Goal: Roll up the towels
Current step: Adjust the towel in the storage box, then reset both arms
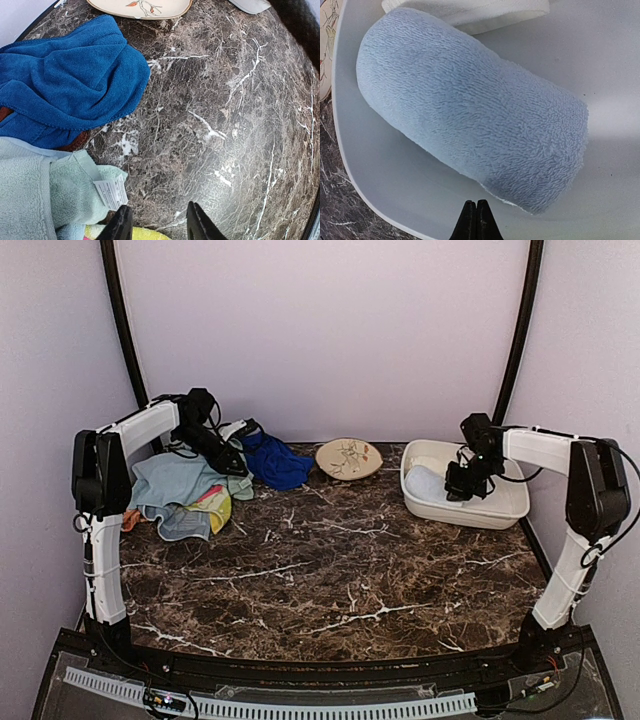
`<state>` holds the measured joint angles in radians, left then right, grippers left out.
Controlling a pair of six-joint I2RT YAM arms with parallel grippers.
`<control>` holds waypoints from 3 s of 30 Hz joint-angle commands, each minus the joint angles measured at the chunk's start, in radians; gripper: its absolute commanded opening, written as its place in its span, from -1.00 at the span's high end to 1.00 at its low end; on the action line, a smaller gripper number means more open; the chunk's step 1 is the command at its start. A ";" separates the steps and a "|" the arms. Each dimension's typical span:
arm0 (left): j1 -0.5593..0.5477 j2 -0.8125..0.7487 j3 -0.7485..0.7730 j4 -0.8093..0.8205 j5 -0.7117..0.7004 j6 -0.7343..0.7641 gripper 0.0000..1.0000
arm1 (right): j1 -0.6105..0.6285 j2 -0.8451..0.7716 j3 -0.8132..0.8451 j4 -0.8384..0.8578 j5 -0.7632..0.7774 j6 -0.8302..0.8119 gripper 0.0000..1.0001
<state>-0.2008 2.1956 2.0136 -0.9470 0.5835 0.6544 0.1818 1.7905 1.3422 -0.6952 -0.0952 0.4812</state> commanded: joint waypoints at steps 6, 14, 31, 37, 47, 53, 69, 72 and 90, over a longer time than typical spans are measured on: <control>-0.002 -0.009 -0.003 -0.034 -0.009 0.025 0.25 | -0.020 0.043 0.024 -0.085 -0.002 -0.015 1.00; -0.003 -0.009 -0.011 -0.039 -0.027 0.042 0.27 | -0.048 0.120 0.040 -0.119 0.034 -0.059 1.00; -0.002 -0.008 -0.002 -0.025 -0.051 0.046 0.27 | -0.061 0.357 0.339 -0.186 0.055 -0.142 1.00; -0.002 -0.009 -0.002 -0.021 -0.051 0.046 0.27 | -0.061 0.375 0.320 -0.099 0.040 -0.093 1.00; -0.002 -0.008 -0.004 -0.028 -0.056 0.047 0.27 | -0.059 0.373 0.336 0.031 0.112 -0.039 1.00; -0.002 -0.009 0.003 -0.048 -0.067 0.050 0.27 | -0.051 0.380 0.334 0.094 0.190 -0.056 1.00; -0.002 -0.019 0.007 -0.061 -0.080 0.040 0.27 | 0.003 0.167 0.144 0.223 0.185 -0.032 0.69; 0.000 -0.024 0.016 -0.047 -0.106 0.009 0.24 | 0.005 0.104 0.098 0.227 0.165 -0.029 0.39; 0.183 -0.520 -0.798 0.945 -0.550 -0.391 -0.98 | 0.067 -0.607 -0.634 0.928 0.342 -0.163 -1.00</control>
<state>-0.0559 1.7290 1.3422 -0.2939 0.1299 0.3504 0.2493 1.3396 0.9287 -0.1493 0.1635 0.3752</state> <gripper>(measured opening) 0.970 0.995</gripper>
